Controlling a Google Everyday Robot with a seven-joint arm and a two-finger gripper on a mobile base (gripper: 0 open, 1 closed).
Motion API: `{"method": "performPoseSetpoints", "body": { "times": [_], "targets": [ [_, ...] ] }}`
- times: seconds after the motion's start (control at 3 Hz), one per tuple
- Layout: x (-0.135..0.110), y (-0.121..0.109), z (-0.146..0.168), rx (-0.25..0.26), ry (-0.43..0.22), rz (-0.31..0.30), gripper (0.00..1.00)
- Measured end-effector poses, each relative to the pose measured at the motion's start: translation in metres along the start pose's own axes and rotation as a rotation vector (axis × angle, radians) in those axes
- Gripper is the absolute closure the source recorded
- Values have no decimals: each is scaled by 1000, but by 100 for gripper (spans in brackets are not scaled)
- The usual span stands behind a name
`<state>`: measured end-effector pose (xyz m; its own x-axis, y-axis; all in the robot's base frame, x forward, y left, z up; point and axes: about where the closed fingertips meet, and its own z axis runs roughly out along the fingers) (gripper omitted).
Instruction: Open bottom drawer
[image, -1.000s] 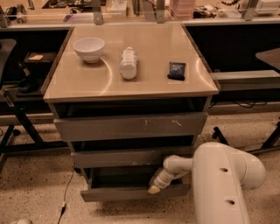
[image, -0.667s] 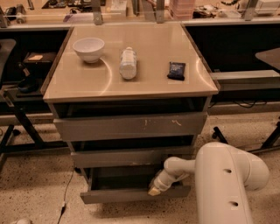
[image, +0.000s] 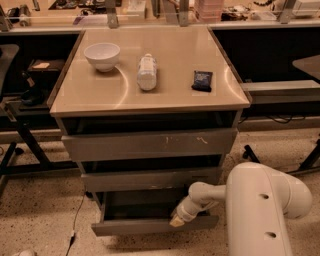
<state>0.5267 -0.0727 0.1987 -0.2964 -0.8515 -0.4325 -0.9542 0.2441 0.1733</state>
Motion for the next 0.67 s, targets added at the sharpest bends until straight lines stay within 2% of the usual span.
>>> {"method": "performPoseSetpoints", "body": {
  "times": [0.67],
  "targets": [
    [4,8,-1,2,1,22,100]
  ]
}}
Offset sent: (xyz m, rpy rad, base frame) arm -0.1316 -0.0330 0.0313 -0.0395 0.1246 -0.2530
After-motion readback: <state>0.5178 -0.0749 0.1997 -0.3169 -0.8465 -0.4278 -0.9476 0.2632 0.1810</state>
